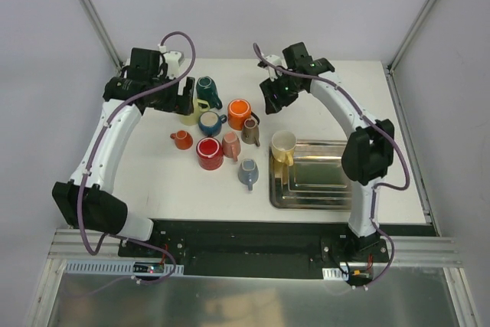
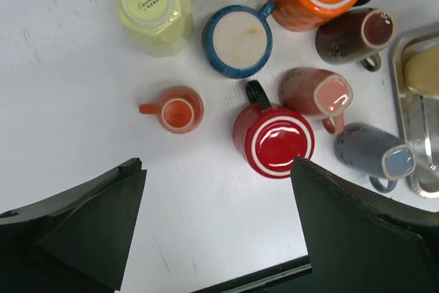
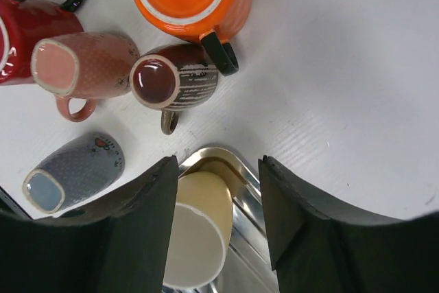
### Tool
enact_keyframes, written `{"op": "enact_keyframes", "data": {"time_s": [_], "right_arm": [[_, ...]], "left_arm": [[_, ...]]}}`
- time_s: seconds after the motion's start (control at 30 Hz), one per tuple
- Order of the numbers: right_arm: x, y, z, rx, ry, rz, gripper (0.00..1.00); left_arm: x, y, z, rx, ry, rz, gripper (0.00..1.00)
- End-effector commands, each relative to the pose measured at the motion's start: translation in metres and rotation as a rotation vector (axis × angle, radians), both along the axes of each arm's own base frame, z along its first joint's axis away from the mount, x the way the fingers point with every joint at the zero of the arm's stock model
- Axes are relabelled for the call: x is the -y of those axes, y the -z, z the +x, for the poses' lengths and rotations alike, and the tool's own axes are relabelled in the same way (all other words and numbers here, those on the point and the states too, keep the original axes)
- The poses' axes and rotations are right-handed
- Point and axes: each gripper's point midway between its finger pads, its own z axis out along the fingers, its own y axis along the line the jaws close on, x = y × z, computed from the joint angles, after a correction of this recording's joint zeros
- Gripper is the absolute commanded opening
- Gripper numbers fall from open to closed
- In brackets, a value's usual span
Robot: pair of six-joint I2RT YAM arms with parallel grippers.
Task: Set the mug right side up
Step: Turn over the cup at the center of the board.
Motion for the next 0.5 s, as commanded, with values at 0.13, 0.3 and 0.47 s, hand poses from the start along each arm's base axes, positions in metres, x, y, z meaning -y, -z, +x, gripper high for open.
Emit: {"op": "enact_keyframes", "data": {"time_s": [0.13, 0.3, 0.47], "right_arm": [[-0.036, 0.003, 0.024, 0.073, -0.186, 0.114, 0.53], [-0.051, 0.019, 0.033, 0.074, -0.224, 0.134, 0.52], [-0.055, 0.039, 0.041, 0.071, -0.234, 0.109, 0.53]], "left_arm": [[-0.022, 0.001, -0.034, 0.060, 0.108, 0.150, 0.91], [-0.025, -0.007, -0.051, 0.074, 0.119, 0.153, 0.91], [-0.028, -0.007, -0.056, 0.075, 0.110, 0.143, 0.90]]}}
